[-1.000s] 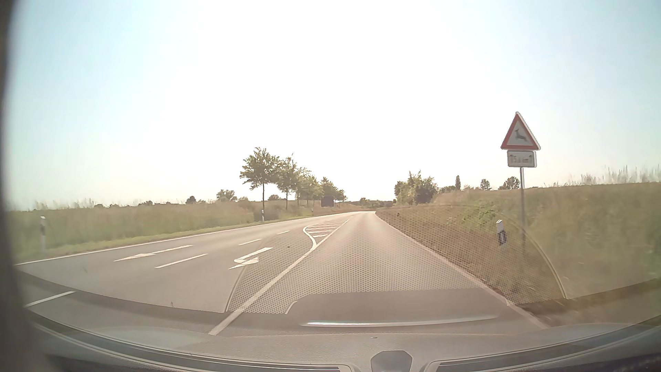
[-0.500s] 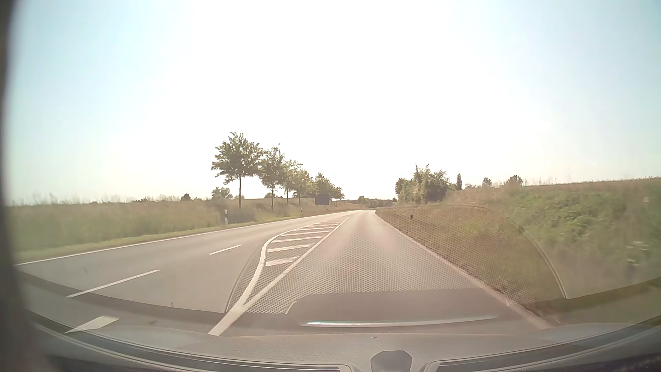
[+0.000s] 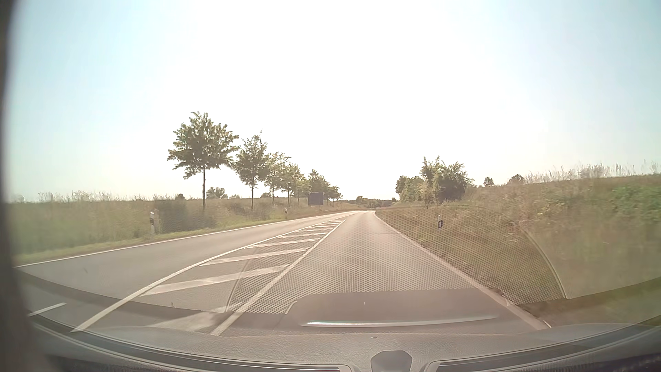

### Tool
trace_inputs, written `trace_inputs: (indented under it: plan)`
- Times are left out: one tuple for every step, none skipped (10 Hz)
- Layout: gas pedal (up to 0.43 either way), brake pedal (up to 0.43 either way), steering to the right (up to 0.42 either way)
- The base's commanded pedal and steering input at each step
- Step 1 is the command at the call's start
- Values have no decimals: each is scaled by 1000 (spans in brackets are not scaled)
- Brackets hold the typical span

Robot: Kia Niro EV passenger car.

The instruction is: Follow the waypoints while adhering to traffic rules and regulations

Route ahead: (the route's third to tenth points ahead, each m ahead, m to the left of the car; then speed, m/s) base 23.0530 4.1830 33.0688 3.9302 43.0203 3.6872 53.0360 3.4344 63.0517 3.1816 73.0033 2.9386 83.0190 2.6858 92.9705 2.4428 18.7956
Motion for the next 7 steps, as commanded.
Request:
trace_inputs:
  plan:
    - [189,6,5]
    - [189,6,5]
    - [189,6,5]
    - [189,6,5]
    - [189,6,5]
    - [197,6,5]
    - [209,6,5]
